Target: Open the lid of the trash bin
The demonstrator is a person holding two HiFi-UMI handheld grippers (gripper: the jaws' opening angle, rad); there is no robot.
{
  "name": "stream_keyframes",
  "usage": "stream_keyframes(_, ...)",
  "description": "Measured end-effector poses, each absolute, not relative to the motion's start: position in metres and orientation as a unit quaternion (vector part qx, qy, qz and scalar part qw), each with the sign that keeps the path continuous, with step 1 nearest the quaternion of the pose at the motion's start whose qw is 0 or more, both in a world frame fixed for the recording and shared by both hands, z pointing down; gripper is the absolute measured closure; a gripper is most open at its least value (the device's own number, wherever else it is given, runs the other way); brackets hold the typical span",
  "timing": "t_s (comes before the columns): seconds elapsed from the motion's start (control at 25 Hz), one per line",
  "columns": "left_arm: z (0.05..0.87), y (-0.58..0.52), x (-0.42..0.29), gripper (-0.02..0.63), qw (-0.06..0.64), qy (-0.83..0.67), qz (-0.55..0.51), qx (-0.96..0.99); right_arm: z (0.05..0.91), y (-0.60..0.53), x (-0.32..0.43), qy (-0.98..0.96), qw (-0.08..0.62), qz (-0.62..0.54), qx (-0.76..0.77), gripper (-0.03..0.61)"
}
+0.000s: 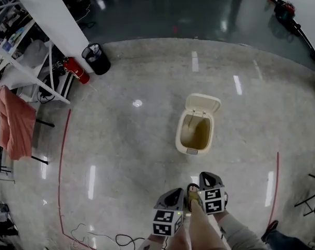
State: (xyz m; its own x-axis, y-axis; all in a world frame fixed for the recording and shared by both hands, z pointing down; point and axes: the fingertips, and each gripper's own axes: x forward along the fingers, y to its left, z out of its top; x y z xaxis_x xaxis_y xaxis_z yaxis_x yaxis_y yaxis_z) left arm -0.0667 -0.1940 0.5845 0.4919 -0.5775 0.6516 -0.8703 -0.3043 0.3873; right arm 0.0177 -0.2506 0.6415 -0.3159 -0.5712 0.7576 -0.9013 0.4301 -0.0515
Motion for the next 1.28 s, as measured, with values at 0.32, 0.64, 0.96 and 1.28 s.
stream_keyframes(0.32,0.525,-0.173,-0.058,0.609,0.355,-0.453,0.191,0.795,0.535,-0.196,0.006,-0.810,0.284,0.225,0.461,0.578)
stream_keyframes(0.64,0.475,-0.145,-0.054,0.609,0.347,-0.450,0.181,0.802,0.457,-0.143,-0.004,-0.848,0.249,0.195,0.426,0.579)
stream_keyframes(0.96,0.438,-0.127,-0.044,0.609,0.316,-0.436,0.177,0.824,0.411,-0.122,-0.002,-0.859,0.205,0.185,0.432,0.579)
stream_keyframes(1.28,0.413,-0.130,-0.045,0.609,0.282,-0.431,0.170,0.840,0.391,-0.124,0.002,-0.858,0.188,0.162,0.449,0.578)
